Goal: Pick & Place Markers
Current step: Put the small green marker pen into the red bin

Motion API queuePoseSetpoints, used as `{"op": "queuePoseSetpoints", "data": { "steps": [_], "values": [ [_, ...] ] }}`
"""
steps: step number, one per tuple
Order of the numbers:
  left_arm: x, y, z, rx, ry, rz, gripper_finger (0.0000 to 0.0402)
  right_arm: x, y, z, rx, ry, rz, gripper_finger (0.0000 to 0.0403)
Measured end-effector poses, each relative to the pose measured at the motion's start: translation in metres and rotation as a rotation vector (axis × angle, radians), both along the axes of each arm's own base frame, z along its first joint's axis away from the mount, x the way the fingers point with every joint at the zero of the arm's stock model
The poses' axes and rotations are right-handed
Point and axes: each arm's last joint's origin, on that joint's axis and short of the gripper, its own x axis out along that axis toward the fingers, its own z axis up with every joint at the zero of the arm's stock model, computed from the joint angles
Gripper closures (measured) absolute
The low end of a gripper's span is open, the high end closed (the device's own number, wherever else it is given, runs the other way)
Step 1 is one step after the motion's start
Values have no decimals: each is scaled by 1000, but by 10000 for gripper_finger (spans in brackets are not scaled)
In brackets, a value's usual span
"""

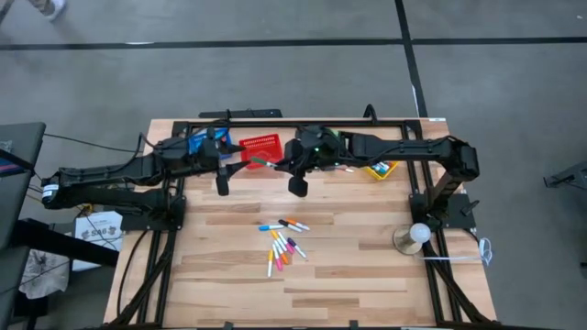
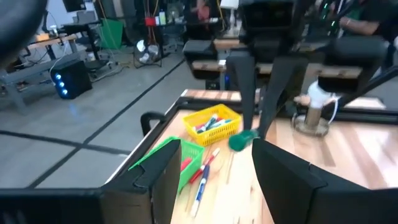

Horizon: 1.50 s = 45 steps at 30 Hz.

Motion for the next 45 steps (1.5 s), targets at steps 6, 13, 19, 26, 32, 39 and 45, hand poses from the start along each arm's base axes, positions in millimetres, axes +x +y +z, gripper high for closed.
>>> {"op": "queuePoseSetpoints", "data": {
  "steps": [6, 13, 19, 26, 32, 39, 45],
  "values": [
    [1, -2, 6, 1, -67, -65, 204, 1, 0, 12, -9, -31, -3, 384],
    [1, -3, 8, 1, -79, -101, 204, 2, 1, 27, -33, -75, 8, 384],
    [1, -3, 14, 15, -140, -101, 204, 2, 2, 32, -39, -89, 12, 386],
    [13, -1, 14, 39, -175, -100, 204, 2, 2, 32, -42, -91, 13, 381],
    [30, 2, 0, 24, -109, -101, 204, 2, 2, 32, -45, -92, 16, 388],
    [37, 3, 9, 47, -235, -120, 204, 3, 2, 32, -46, -94, 17, 384],
    [41, 3, 7, 31, -238, -127, 204, 4, 2, 34, -57, -122, 22, 386]
  ]
}}
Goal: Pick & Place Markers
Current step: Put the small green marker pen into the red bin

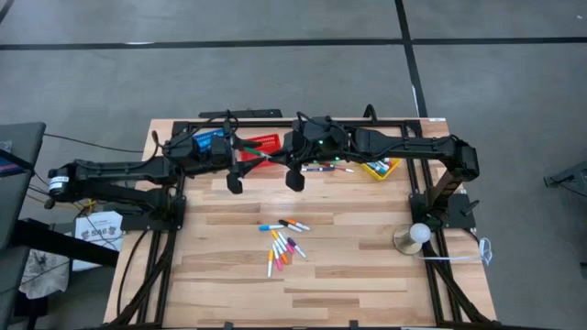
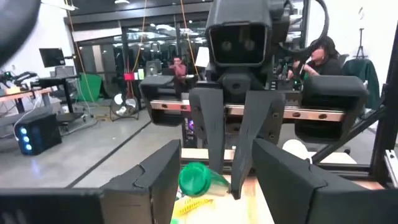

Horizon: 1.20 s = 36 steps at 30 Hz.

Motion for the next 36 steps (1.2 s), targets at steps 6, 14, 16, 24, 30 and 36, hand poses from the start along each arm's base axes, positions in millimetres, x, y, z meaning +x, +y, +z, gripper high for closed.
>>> {"op": "queuePoseSetpoints", "data": {
  "steps": [6, 14, 16, 24, 30, 36],
  "values": [
    [7, 1, -4, -29, -1, -4, 204, 1, 0, 1, -9, -15, 3, 386],
    [9, 1, -2, -72, -40, -11, 204, 1, -1, 2, -23, -22, -9, 384],
    [9, 1, -2, -75, -43, -12, 207, 1, -1, 2, -24, -28, -9, 385],
    [9, 1, -1, -73, -57, -12, 272, 2, -1, 5, -29, -55, -8, 384],
    [8, 1, 1, -70, -74, -12, 343, 2, -1, 5, -29, -61, -7, 386],
    [8, 1, 1, -75, -79, -20, 367, 2, 0, 5, -35, -62, -3, 383]
  ]
}}
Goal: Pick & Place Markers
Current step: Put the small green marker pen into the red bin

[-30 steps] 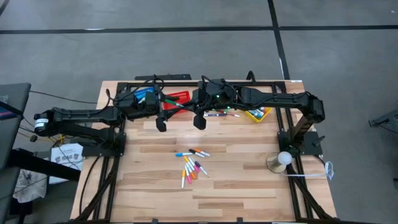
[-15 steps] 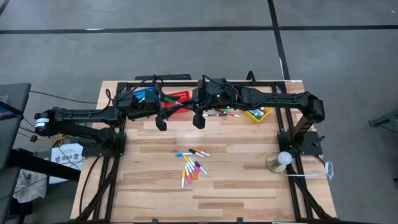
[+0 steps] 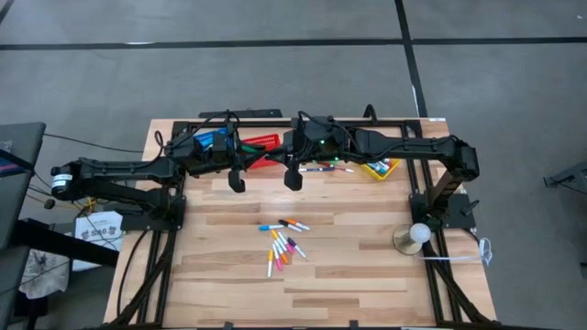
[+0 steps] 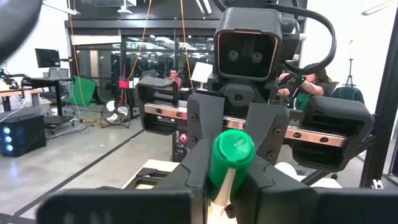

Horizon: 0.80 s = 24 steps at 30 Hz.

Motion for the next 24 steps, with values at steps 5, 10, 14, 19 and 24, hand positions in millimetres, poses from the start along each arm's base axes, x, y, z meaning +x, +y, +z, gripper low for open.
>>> {"op": "queuePoseSetpoints", "data": {
  "steps": [5, 10, 14, 19, 24],
  "values": [
    [0, 0, 0, 6, -1, 5, 355, 0, 0, 0, 7, -2, -4, 378],
    [0, 0, 0, 7, -1, 6, 367, 0, 0, 0, 9, -4, -5, 362],
    [0, 0, 0, 13, -1, -6, 367, 0, 0, 0, 13, -4, -6, 352],
    [0, 0, 0, 12, 0, -7, 361, 0, 0, 0, 12, -2, -5, 348],
    [0, 0, 0, 12, 4, -10, 367, 0, 0, 0, 10, 1, -3, 346]
  ]
}}
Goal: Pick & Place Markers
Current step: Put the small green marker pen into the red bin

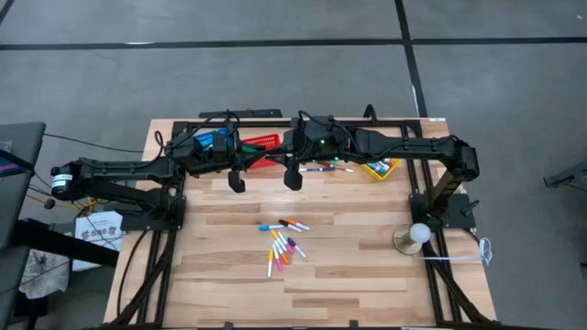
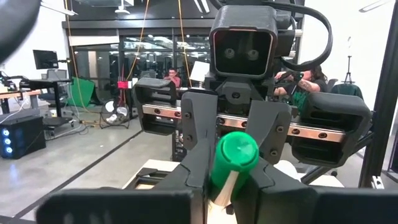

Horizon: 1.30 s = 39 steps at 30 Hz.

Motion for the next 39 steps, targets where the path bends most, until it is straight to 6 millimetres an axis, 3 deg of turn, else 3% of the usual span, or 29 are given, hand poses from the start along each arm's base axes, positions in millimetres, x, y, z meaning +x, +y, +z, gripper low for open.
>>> {"op": "queuePoseSetpoints", "data": {
  "steps": [20, 32, 39],
  "values": [
    [0, 0, 0, -2, -1, 0, 367, 0, 1, 0, -11, 5, 28, 346],
    [-2, 10, 0, -10, -3, 37, 367, -1, -5, 0, -36, 5, 20, 343],
    [-4, 18, 0, -10, -4, 84, 360, -2, -12, 0, -40, 8, 10, 278]
  ]
}}
